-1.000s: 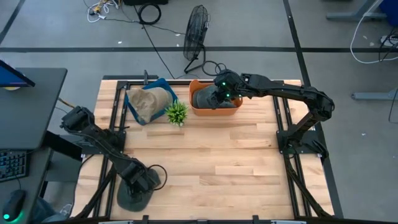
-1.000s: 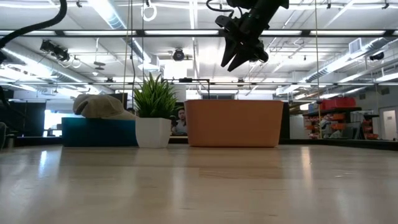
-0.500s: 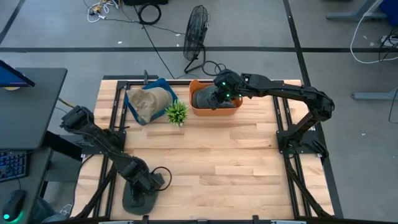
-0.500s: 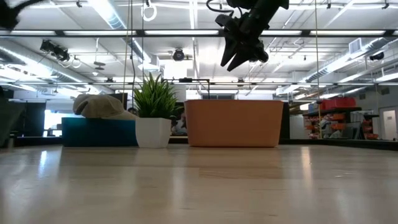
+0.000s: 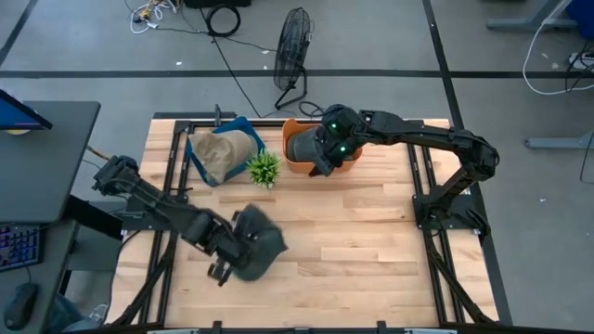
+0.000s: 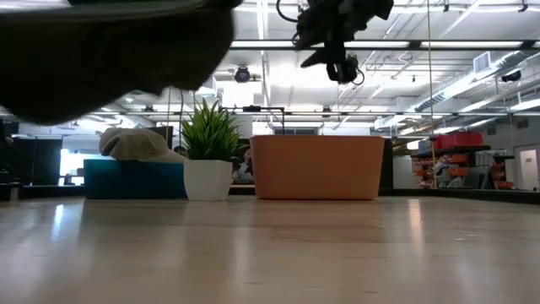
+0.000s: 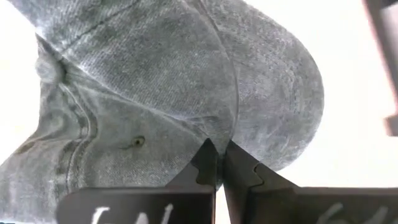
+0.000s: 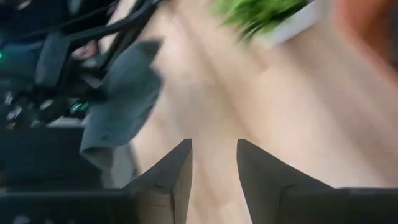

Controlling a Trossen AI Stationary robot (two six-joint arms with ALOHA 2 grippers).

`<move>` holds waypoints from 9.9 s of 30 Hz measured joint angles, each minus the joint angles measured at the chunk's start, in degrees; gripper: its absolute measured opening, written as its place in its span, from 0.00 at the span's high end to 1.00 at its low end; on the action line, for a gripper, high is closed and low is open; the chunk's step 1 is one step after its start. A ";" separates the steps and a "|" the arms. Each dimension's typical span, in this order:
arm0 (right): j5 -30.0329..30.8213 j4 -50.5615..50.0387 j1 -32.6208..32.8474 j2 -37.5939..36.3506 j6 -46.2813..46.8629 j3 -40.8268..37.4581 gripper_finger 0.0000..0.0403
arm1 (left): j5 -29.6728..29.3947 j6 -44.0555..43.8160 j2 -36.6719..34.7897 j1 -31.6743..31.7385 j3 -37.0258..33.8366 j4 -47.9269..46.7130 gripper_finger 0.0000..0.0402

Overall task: Pick & Place hat
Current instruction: Put the black cap into the orange bin, then return to Home Position

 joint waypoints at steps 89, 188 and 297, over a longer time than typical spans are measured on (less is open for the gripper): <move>2.41 22.68 8.79 5.51 -50.71 0.04 0.30 | -16.12 38.63 0.55 10.90 3.48 1.75 0.97; 43.93 -10.56 4.60 -19.71 -59.94 -0.02 0.98 | -36.31 2.01 0.57 15.52 3.50 16.49 0.53; 15.43 2.77 -3.75 -39.78 -35.78 -20.64 1.00 | -23.75 -20.61 -35.41 21.49 -25.77 31.60 0.53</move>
